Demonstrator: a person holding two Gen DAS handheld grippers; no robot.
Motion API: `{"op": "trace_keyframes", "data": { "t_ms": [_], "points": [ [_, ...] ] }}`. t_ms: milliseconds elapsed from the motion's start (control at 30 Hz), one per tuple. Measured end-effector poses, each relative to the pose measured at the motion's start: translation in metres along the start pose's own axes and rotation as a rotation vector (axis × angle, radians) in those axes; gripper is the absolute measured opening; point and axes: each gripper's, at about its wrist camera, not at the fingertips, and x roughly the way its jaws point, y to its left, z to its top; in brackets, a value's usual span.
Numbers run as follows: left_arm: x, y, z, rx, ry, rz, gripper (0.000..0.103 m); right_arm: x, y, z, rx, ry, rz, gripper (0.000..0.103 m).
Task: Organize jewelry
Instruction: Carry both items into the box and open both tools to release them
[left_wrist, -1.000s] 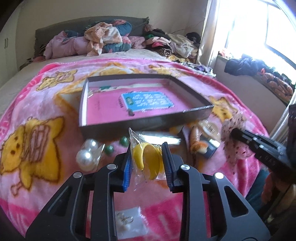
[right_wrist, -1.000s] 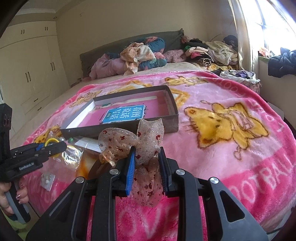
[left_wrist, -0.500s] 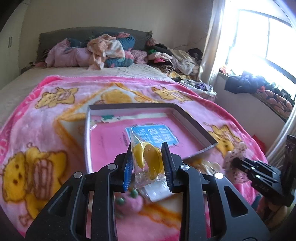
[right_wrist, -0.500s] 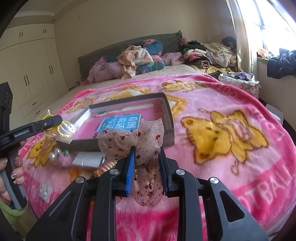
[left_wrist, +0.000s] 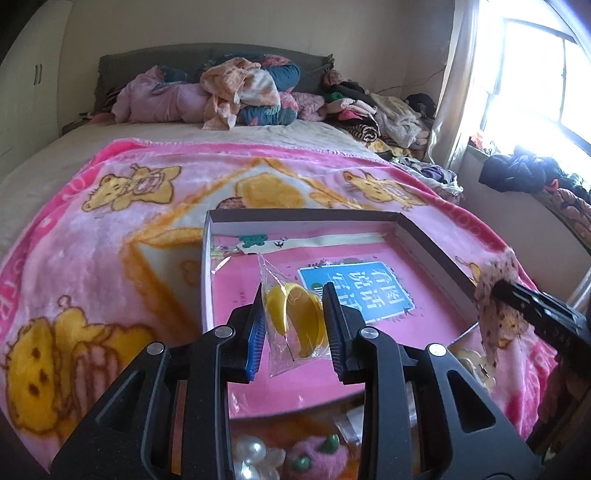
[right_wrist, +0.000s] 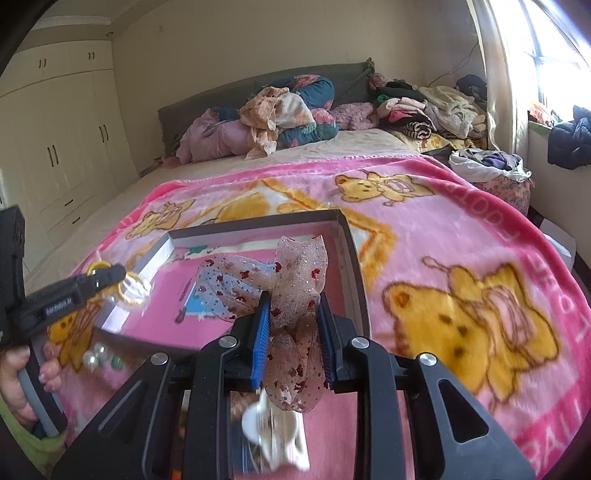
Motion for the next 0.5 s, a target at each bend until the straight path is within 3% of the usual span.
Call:
{"op": "trace_keyframes", "data": {
  "t_ms": [500],
  "points": [
    [0.028, -0.002, -0.012, 0.031, 0.069, 0.022, 0.022, 0.072, 0.001, 0.008, 0.032, 0.149, -0.014, 0.026]
  ]
}}
